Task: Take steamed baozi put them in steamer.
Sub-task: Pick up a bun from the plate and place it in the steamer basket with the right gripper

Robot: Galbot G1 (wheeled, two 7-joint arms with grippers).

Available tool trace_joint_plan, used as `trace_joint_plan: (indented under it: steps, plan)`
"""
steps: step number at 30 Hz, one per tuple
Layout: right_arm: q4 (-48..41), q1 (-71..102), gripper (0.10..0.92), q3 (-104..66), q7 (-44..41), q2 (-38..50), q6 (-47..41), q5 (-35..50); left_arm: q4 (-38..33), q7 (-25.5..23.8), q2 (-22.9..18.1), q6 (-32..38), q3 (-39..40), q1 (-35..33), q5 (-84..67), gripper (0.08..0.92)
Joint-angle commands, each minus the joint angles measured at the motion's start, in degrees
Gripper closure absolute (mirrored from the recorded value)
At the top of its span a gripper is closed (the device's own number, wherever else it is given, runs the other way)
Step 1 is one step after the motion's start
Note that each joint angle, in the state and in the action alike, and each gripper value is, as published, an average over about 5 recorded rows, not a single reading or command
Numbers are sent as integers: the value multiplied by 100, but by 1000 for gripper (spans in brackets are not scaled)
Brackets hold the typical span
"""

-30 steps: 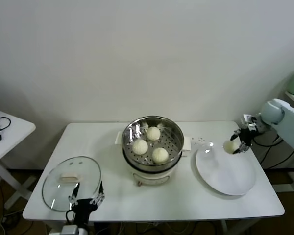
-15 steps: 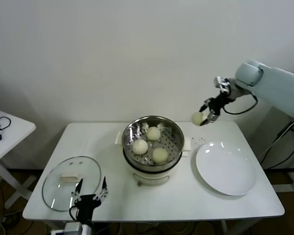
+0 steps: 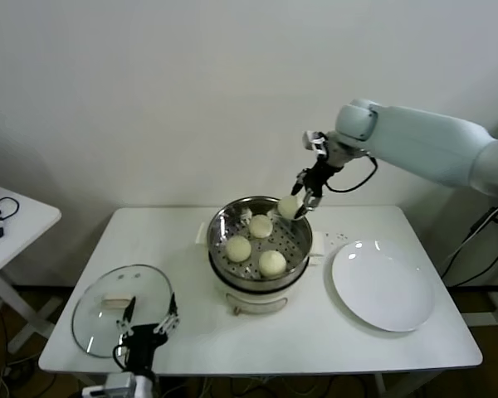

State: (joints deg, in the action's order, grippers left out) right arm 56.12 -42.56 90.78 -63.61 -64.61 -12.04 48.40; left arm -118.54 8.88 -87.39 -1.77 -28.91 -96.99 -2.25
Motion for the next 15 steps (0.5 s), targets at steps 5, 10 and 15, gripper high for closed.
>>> trace_joint_plan:
  steps: [5,10,15]
  plan:
    - [-136,572,338,208,17,-543,-33,-239,63,-34,44,14,-135,-14,-66,177]
    - [-349,702,338,268,-9,-570,12,-488,88,-85,19,20,-166,-15,-66,177]
    - [-512,807,338,265,-9,-593,29,-567,119,-93,18,31,-167,-11,-61,177]
